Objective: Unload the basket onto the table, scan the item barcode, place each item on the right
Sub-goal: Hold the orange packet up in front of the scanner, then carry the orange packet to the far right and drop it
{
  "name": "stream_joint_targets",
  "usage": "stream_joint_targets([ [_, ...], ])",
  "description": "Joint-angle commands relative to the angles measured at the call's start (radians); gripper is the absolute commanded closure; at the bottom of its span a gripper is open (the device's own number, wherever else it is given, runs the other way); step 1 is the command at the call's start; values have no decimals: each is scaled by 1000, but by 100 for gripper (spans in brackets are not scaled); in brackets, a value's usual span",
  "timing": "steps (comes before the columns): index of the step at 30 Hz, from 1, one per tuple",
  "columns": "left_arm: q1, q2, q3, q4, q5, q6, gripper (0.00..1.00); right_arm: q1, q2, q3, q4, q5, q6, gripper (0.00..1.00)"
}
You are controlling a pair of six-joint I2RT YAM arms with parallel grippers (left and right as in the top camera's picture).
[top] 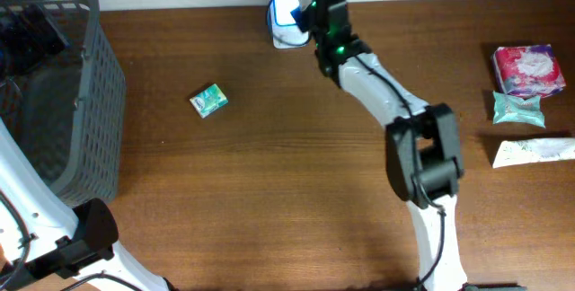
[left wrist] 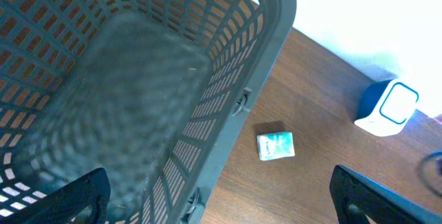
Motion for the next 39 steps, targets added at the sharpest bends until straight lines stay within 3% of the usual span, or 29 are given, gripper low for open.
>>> stream_joint_targets([
  [1, 6, -19, 1, 0, 3, 10, 1, 29, 41, 3, 15, -22, -109, 96],
  [6, 6, -19, 1, 0, 3, 10, 1, 31, 37, 10, 15, -10, -111, 96],
  [8, 6, -19, 1, 0, 3, 10, 1, 30, 25, 31, 16, 108, -56, 96],
  [12, 6, -19, 1, 0, 3, 10, 1, -40, -60, 76, -43, 567, 211, 96],
  [14, 6, -19, 1, 0, 3, 10, 1, -91, -117, 76, -164, 725, 364, 96],
  [16, 6, -19, 1, 0, 3, 10, 1, -175, -189, 76, -408, 811, 610, 96],
  [19, 6, -19, 1, 0, 3, 9, 1, -330, -265, 76, -812, 734, 945, 96],
  [24, 6, -19, 1, 0, 3, 10, 1, -589, -270, 72, -1163, 516, 1126, 96],
  [28, 6, -19, 1, 0, 3, 10, 1, -765, -262, 70, -1255, 362, 1169, 96],
  [36, 6, -19, 1, 0, 3, 10, 1, -906, -259, -49, -1164, 346, 1169, 85],
  [37, 6, -19, 1, 0, 3, 10, 1, -912, -259, -63, -1149, 346, 1168, 78],
  [39, 6, -19, 1, 0, 3, 10, 1, -911, -259, -65, -1133, 345, 1144, 18],
])
